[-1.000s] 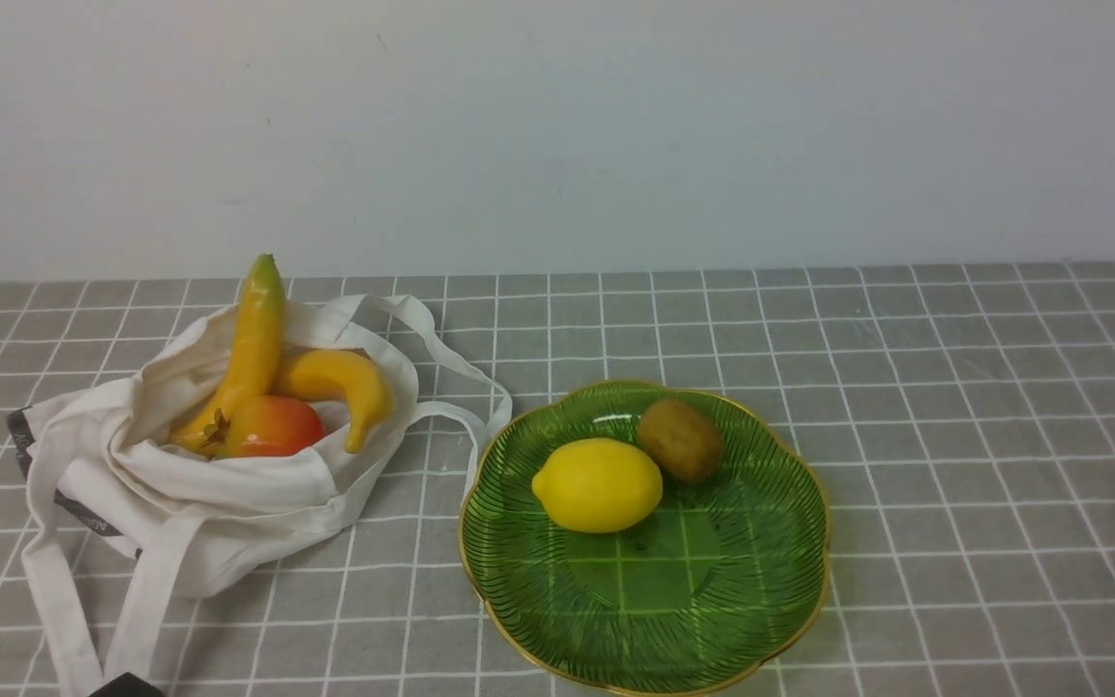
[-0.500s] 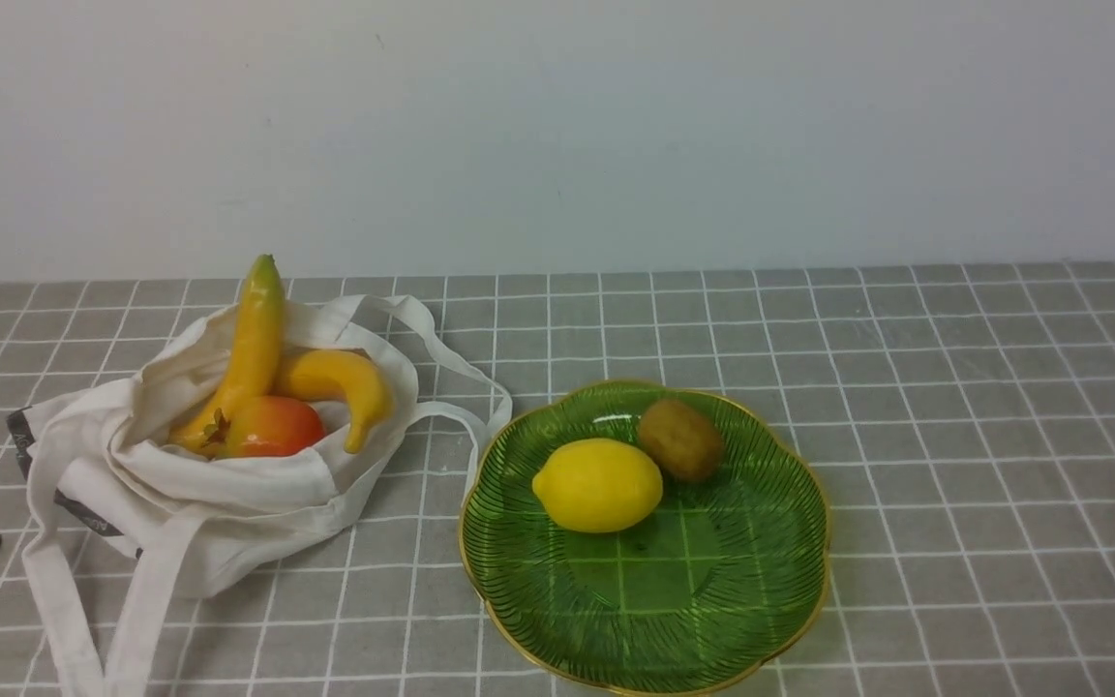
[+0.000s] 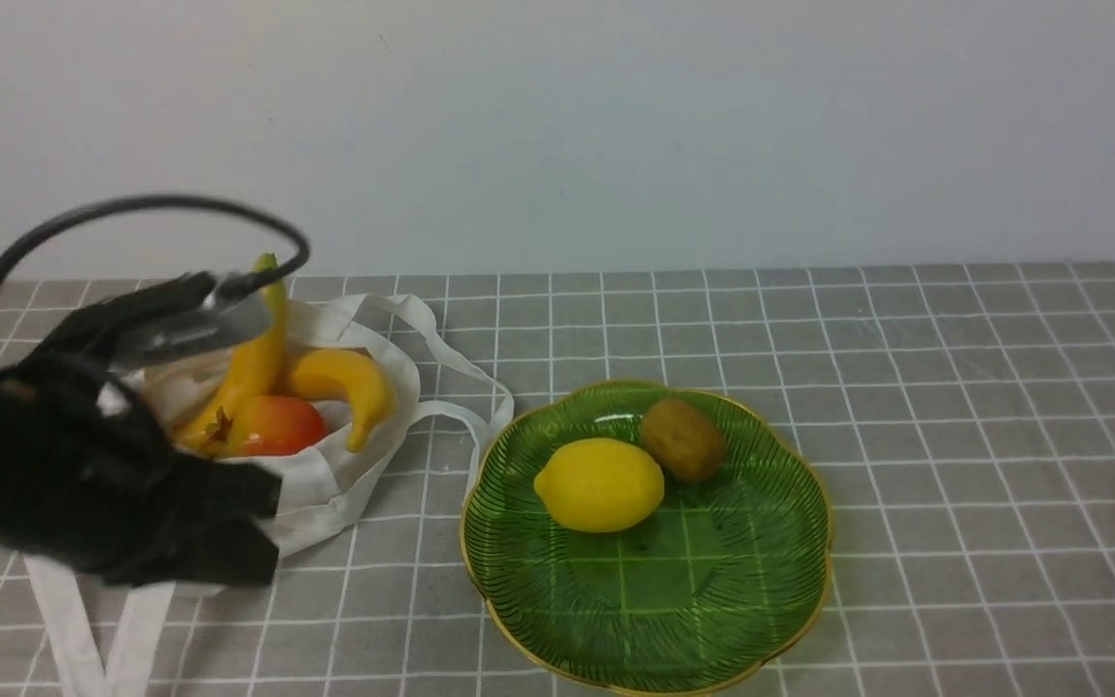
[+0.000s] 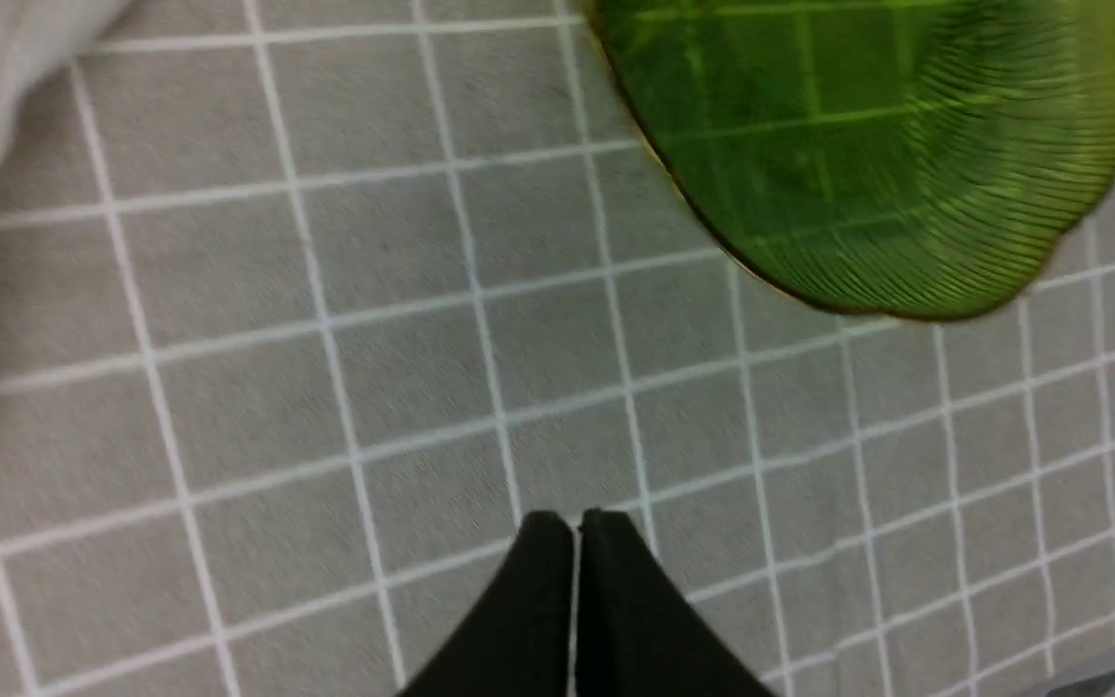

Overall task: Take the fruit out of the bag on the grey coffee tablecloth and place them on the plate.
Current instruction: 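Reach into the white bag and grasp the banana with the left gripper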

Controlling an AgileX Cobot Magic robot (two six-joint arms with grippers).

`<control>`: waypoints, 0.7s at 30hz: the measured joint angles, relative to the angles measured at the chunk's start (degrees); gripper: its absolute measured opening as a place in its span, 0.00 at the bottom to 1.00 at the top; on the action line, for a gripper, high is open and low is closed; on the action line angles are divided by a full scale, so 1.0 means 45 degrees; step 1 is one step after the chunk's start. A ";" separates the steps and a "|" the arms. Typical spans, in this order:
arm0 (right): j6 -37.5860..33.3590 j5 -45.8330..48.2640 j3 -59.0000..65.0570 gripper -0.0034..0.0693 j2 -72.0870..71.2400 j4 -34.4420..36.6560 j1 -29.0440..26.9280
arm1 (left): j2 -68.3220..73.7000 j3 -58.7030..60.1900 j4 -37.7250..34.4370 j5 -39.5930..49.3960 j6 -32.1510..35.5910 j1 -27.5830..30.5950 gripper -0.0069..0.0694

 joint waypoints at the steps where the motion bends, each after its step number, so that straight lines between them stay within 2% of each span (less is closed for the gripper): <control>1: 0.0000 0.0000 0.0000 0.03 0.0000 0.0000 0.0000 | 0.0747 -0.0586 0.0042 0.0051 0.0000 0.0000 0.08; 6: 0.0000 0.0000 0.0000 0.03 0.0000 0.0000 0.0000 | 0.4229 -0.3692 0.0577 0.0378 0.0000 -0.0323 0.11; 9: 0.0000 0.0000 0.0000 0.03 0.0000 0.0000 0.0000 | 0.5511 -0.5219 0.1728 0.0636 -0.0566 -0.0897 0.14; 17: 0.0000 0.0000 0.0000 0.03 0.0000 0.0000 0.0000 | 0.6384 -0.6612 0.5451 0.1166 -0.3167 -0.2005 0.18; 21: 0.0000 0.0000 0.0000 0.03 0.0000 0.0000 0.0000 | 0.6454 -0.6617 0.5849 0.0994 -0.3516 -0.2366 0.20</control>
